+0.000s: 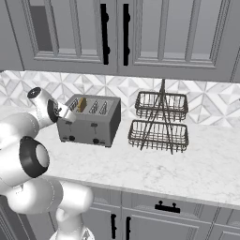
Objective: Start the toaster. Once the lever pops up, take the bread to the plate on the dining counter.
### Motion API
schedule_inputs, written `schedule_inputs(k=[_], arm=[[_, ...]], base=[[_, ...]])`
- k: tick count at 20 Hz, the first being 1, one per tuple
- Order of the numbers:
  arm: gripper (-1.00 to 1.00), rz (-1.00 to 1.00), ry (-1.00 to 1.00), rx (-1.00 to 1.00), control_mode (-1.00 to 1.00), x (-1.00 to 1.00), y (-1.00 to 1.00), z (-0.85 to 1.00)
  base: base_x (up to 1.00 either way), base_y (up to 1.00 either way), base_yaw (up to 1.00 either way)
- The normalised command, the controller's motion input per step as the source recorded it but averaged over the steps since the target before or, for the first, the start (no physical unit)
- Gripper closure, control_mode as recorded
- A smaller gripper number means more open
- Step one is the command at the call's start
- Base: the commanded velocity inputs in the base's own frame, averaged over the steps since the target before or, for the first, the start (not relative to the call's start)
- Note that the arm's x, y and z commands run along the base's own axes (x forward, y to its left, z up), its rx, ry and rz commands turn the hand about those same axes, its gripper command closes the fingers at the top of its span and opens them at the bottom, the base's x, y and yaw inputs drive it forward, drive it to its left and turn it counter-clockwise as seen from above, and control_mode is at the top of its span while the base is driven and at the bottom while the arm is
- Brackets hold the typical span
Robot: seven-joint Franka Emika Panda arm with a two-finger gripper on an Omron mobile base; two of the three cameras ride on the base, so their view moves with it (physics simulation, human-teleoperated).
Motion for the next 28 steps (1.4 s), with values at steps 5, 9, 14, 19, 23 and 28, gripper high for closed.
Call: schedule_inputs(k=[5, 9, 14, 19, 23, 28], arm=[[1.00, 0.00, 0.01, 0.00, -1.00, 0.00, -0.17, -0.03], [1.00, 0.00, 0.03, 0.00, -1.00, 0.00, -0.21, -0.14], [1.00, 0.00, 0.03, 0.03, -1.00, 0.11, -0.08, -0.23], [1.00, 0.04, 0.00, 0.04, -1.00, 0.30, 0.00, -0.09], [1.00, 0.03, 0.00, 0.02, -1.00, 0.09, 0.00, -0.15], [1.00, 0.00, 0.05, 0.02, -1.00, 0.01, 0.08, -0.34]], base=[[0.00, 0.00, 0.00], [0.00, 0.00, 0.00], [0.00, 0.00, 0.00], [0.00, 0.00, 0.00], [0.00, 0.00, 0.00], [0.00, 0.00, 0.00]])
